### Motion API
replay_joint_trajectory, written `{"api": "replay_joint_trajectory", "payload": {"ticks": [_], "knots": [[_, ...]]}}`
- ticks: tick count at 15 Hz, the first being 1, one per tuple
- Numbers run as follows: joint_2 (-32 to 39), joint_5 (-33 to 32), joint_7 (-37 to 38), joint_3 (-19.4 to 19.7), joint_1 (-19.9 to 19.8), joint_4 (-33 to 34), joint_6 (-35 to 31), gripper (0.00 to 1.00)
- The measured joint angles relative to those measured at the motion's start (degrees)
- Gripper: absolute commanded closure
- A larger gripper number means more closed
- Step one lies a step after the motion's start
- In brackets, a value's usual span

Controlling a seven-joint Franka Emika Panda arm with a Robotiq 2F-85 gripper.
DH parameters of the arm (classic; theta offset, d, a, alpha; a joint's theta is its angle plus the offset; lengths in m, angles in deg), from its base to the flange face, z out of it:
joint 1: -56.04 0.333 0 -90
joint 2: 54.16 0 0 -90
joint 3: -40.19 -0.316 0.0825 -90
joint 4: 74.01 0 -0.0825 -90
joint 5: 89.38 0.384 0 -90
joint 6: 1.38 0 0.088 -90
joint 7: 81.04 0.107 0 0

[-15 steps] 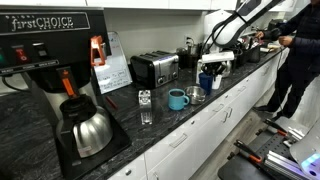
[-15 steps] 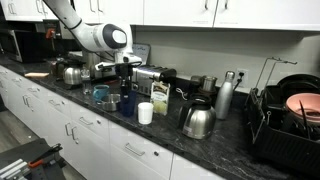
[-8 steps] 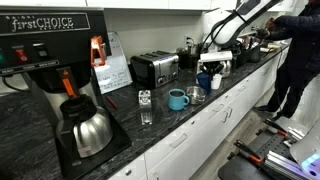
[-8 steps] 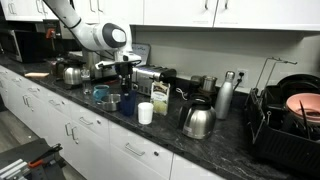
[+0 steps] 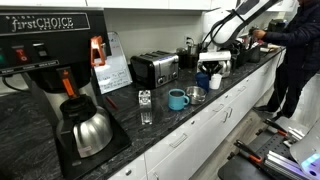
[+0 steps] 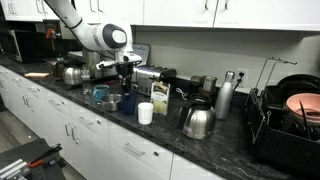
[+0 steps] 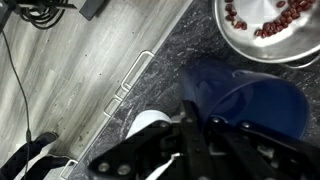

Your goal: Move the deep blue cup to the left.

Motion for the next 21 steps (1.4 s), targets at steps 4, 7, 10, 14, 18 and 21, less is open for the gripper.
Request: {"api": "replay_joint_trajectory", "payload": {"ticks": [4,7,10,14,18,21], "knots": [[0.21,1.98,0.00,0.00,0.00,1.98,-1.81,0.99],[0.86,3.20,-0.01,0.00,0.20,4.45,-2.78,0.99],[2.48,2.96,0.01,-0.02,1.35,7.35,-3.98,0.99],[4.64,2.48,-0.06,-0.25,4.20,11.51,-5.52,0.99],[5.92,2.53,-1.06,-1.82,8.19,14.73,-5.81,0.99],[6.67,2.52,-2.17,-3.31,10.89,15.18,-5.83,0.99]]}}
